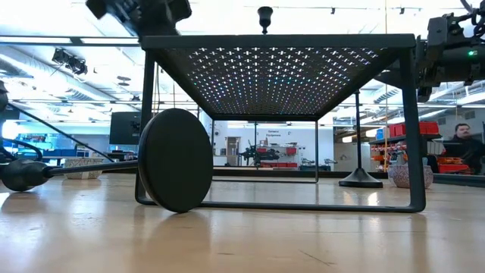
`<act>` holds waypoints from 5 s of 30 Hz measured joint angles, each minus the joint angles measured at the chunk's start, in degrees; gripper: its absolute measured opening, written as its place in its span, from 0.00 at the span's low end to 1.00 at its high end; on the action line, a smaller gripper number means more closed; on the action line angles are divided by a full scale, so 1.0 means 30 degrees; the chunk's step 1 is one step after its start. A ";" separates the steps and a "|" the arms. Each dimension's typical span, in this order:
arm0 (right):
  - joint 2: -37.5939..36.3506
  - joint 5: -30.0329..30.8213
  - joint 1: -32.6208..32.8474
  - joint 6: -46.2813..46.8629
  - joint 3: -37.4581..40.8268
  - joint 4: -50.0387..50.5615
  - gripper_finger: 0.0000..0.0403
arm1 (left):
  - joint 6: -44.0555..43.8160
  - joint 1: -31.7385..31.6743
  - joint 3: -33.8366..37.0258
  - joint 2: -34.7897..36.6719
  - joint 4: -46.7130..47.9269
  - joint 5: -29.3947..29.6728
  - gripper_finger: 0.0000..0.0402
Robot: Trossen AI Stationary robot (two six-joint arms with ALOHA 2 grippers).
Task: Pick & Place candle stick holders
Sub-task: Put the bottom black candle holder on the shelf
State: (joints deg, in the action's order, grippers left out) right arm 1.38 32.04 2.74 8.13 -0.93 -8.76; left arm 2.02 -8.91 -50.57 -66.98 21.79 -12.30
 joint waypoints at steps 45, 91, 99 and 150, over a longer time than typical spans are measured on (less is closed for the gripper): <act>0.0003 -0.0040 0.0000 0.0129 0.0000 0.0081 0.50 | -1.1884 1.2531 0.0015 -0.6268 0.5534 0.6194 0.68; 0.0002 -0.0040 -0.0007 0.0632 0.0000 0.0810 0.50 | -0.8421 1.2921 0.0015 -0.8569 0.7468 0.6207 0.52; 0.0003 -0.0040 0.0000 0.0632 0.0000 0.0803 0.50 | -0.8231 1.2919 0.0015 -0.8569 0.7115 0.6092 0.49; 0.0003 0.0018 0.0000 0.0508 0.0000 0.0797 0.50 | -0.7809 1.4398 -0.8331 -1.0410 1.9149 0.4357 0.33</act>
State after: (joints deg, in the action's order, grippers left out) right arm 1.39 32.10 2.74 9.65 -0.93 -6.37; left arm -21.41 34.28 -75.56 -98.21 79.24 0.77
